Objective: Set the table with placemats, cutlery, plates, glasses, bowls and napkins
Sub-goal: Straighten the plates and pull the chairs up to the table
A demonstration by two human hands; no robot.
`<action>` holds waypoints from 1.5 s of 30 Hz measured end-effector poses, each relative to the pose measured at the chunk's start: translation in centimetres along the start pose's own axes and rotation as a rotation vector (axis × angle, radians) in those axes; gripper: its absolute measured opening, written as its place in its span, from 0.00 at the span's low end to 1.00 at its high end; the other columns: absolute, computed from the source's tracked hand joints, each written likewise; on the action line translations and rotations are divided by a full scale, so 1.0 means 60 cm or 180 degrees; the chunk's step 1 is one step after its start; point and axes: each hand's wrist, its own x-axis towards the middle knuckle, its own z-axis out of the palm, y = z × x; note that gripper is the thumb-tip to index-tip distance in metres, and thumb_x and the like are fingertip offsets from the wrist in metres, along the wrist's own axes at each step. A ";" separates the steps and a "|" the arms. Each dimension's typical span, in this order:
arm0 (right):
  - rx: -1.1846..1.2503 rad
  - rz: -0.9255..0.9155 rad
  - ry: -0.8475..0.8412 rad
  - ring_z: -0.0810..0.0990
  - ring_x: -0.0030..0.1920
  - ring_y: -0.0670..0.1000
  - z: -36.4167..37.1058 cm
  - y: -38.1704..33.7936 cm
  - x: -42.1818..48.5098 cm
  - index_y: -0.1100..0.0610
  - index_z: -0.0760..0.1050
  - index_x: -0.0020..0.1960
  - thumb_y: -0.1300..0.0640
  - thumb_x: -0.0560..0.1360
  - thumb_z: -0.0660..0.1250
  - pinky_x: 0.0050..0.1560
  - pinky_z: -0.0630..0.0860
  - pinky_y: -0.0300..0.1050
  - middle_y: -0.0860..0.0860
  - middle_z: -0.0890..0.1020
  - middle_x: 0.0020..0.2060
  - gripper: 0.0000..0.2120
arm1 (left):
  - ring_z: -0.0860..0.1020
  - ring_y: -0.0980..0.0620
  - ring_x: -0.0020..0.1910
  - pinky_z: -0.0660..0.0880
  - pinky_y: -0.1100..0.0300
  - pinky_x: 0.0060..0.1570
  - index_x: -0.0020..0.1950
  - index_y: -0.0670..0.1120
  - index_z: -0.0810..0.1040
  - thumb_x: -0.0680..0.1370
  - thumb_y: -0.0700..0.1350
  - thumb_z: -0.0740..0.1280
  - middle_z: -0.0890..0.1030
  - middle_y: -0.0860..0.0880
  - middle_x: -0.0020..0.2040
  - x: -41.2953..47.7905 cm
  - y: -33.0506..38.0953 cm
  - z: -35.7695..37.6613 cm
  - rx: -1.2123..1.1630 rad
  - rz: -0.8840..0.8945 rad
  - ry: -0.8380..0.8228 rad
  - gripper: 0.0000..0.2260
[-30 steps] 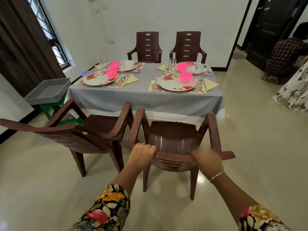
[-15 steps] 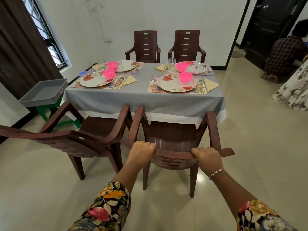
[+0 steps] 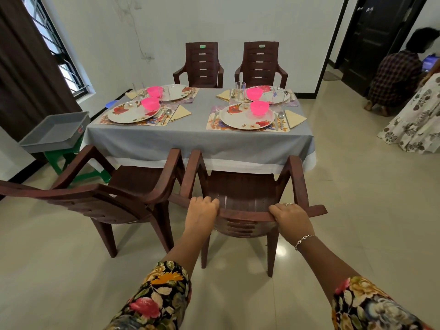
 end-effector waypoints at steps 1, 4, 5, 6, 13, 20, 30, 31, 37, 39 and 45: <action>0.0019 -0.0006 0.0035 0.77 0.27 0.53 -0.001 -0.001 -0.004 0.56 0.78 0.35 0.65 0.53 0.79 0.28 0.75 0.43 0.50 0.79 0.28 0.15 | 0.76 0.46 0.49 0.69 0.55 0.54 0.51 0.46 0.75 0.76 0.40 0.64 0.79 0.47 0.48 -0.004 0.003 0.002 -0.0019 -0.0075 0.0094 0.05; 0.0076 0.0076 0.0221 0.81 0.38 0.55 -0.005 -0.005 -0.028 0.59 0.81 0.45 0.66 0.54 0.78 0.39 0.79 0.47 0.53 0.82 0.38 0.20 | 0.77 0.40 0.57 0.72 0.48 0.61 0.60 0.41 0.75 0.66 0.34 0.71 0.79 0.40 0.55 -0.028 0.021 0.024 -0.0161 -0.0223 0.0865 0.22; 0.0076 0.0123 0.0300 0.81 0.43 0.55 -0.005 -0.005 -0.039 0.60 0.80 0.50 0.67 0.54 0.78 0.44 0.80 0.49 0.54 0.83 0.43 0.24 | 0.71 0.38 0.65 0.67 0.45 0.66 0.68 0.39 0.69 0.67 0.32 0.66 0.75 0.37 0.63 -0.046 0.033 0.033 -0.0264 -0.0151 0.1010 0.28; 0.0061 0.0155 0.0376 0.79 0.49 0.56 -0.004 -0.006 -0.051 0.61 0.79 0.54 0.68 0.56 0.76 0.50 0.79 0.50 0.56 0.82 0.48 0.26 | 0.63 0.37 0.71 0.60 0.44 0.71 0.74 0.39 0.61 0.69 0.31 0.60 0.67 0.36 0.70 -0.067 0.048 0.042 -0.0332 0.0014 0.1044 0.32; 0.0092 0.0344 0.0274 0.69 0.65 0.59 -0.010 0.004 -0.169 0.58 0.67 0.66 0.66 0.66 0.53 0.61 0.72 0.53 0.60 0.73 0.64 0.28 | 0.61 0.42 0.73 0.58 0.45 0.72 0.73 0.41 0.60 0.61 0.33 0.69 0.64 0.40 0.72 -0.176 0.176 0.109 -0.0330 0.0888 0.0191 0.41; 0.0228 0.0575 -0.0337 0.80 0.54 0.58 -0.005 0.140 -0.309 0.55 0.68 0.59 0.72 0.47 0.72 0.52 0.78 0.49 0.58 0.80 0.55 0.41 | 0.78 0.49 0.60 0.66 0.54 0.64 0.61 0.45 0.78 0.54 0.45 0.78 0.80 0.46 0.60 -0.139 0.337 0.119 -0.0427 0.1216 -0.0499 0.35; 0.0183 0.0951 -0.0567 0.82 0.45 0.56 -0.051 0.471 -0.379 0.55 0.68 0.56 0.72 0.46 0.73 0.44 0.79 0.45 0.56 0.82 0.49 0.40 | 0.53 0.46 0.76 0.45 0.57 0.72 0.76 0.39 0.54 0.77 0.49 0.65 0.54 0.42 0.77 0.046 0.657 0.055 -0.1110 0.0454 -0.0252 0.33; 0.0162 0.0981 -0.0590 0.82 0.44 0.57 -0.053 0.497 -0.378 0.55 0.68 0.56 0.72 0.46 0.73 0.44 0.79 0.45 0.56 0.82 0.49 0.40 | 0.57 0.46 0.75 0.50 0.55 0.73 0.75 0.39 0.57 0.76 0.51 0.67 0.57 0.41 0.76 0.063 0.679 0.047 -0.1046 0.0425 -0.0254 0.34; 0.0220 0.0977 -0.0598 0.82 0.42 0.55 -0.031 0.617 -0.348 0.54 0.68 0.54 0.70 0.46 0.74 0.42 0.79 0.44 0.55 0.81 0.47 0.37 | 0.47 0.47 0.77 0.45 0.48 0.74 0.76 0.45 0.52 0.81 0.49 0.56 0.48 0.45 0.78 0.166 0.755 0.057 -0.0764 0.0585 -0.0663 0.25; 0.0213 0.0904 -0.0604 0.82 0.41 0.54 -0.009 0.660 -0.329 0.53 0.68 0.53 0.69 0.45 0.74 0.41 0.79 0.42 0.54 0.81 0.46 0.38 | 0.48 0.46 0.76 0.46 0.46 0.73 0.75 0.45 0.54 0.81 0.49 0.56 0.48 0.44 0.78 0.213 0.772 0.063 -0.0758 0.0623 -0.0704 0.24; 0.0254 0.0682 -0.0569 0.80 0.38 0.51 0.082 0.807 -0.209 0.52 0.68 0.52 0.68 0.44 0.73 0.40 0.77 0.40 0.51 0.80 0.44 0.38 | 0.48 0.44 0.76 0.46 0.47 0.73 0.74 0.44 0.56 0.81 0.48 0.56 0.49 0.43 0.77 0.403 0.795 0.097 -0.0730 0.0372 -0.0622 0.23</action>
